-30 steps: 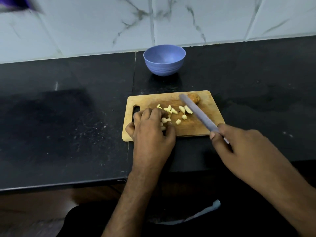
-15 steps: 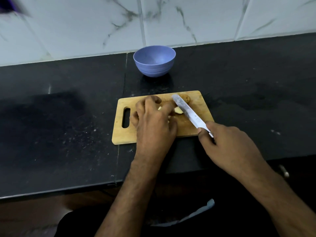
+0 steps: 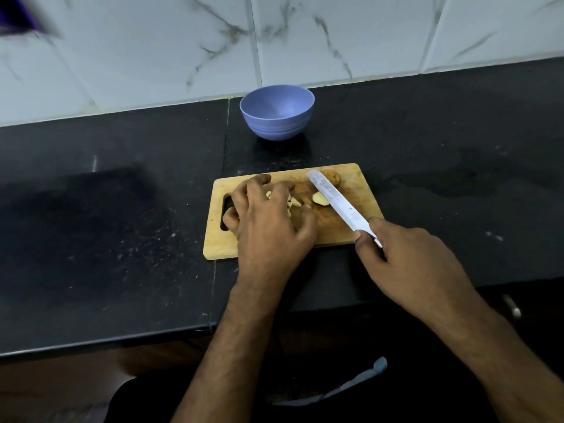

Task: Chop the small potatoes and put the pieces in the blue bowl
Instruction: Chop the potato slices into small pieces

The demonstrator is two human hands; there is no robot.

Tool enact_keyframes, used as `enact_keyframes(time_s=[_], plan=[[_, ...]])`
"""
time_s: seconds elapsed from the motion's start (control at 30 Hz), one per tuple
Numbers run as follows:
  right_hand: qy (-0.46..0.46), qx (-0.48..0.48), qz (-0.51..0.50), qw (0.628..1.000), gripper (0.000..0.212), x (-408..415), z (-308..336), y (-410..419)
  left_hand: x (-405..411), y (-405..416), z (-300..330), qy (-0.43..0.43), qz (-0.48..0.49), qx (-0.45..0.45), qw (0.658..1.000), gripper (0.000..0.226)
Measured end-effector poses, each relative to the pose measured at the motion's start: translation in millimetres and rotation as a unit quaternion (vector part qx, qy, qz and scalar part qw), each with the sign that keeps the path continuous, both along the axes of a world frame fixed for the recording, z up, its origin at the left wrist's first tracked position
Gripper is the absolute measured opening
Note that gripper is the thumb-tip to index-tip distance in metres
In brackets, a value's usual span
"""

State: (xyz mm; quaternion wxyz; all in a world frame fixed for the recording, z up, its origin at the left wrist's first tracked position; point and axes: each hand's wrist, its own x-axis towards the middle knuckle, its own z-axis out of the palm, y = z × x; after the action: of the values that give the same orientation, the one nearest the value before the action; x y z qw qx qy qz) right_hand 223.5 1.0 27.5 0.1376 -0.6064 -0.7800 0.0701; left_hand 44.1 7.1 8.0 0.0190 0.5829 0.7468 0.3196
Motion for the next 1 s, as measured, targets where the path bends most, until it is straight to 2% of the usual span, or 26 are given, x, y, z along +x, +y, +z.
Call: enact_keyframes(time_s=[0.1,0.23,0.4,0.5,0.63,0.73,1.0], plan=[[-0.003,0.005,-0.003,1.0,0.032,-0.3,0.3,-0.9,0.5,2.5,-2.6,0.043,0.003,-0.029,0.999,0.033],[-0.002,0.015,-0.003,1.0,0.035,0.5,-3.2,-0.7,0.1,5.5,-1.4,0.035,-0.011,-0.033,0.999,0.029],[-0.01,0.014,0.006,1.0,0.026,-0.3,-2.0,-2.1,0.5,4.6,-1.3,0.039,-0.028,-0.017,0.999,0.015],[-0.02,-0.007,0.013,1.0,0.024,2.5,3.5,-8.3,0.1,0.7,-3.9,0.051,-0.036,-0.006,0.998,0.015],[-0.039,-0.043,0.011,0.998,0.037,11.3,10.3,-21.2,2.4,-3.0,-3.8,0.052,-0.059,0.008,0.997,0.02],[-0.048,-0.059,0.003,0.997,0.038,13.4,14.4,-29.7,5.5,-0.1,-3.1,0.076,-0.081,0.003,0.994,0.026],[-0.041,-0.073,0.004,0.996,0.038,13.7,17.1,-33.8,1.2,-9.0,-4.4,0.064,-0.095,0.024,0.993,0.014]])
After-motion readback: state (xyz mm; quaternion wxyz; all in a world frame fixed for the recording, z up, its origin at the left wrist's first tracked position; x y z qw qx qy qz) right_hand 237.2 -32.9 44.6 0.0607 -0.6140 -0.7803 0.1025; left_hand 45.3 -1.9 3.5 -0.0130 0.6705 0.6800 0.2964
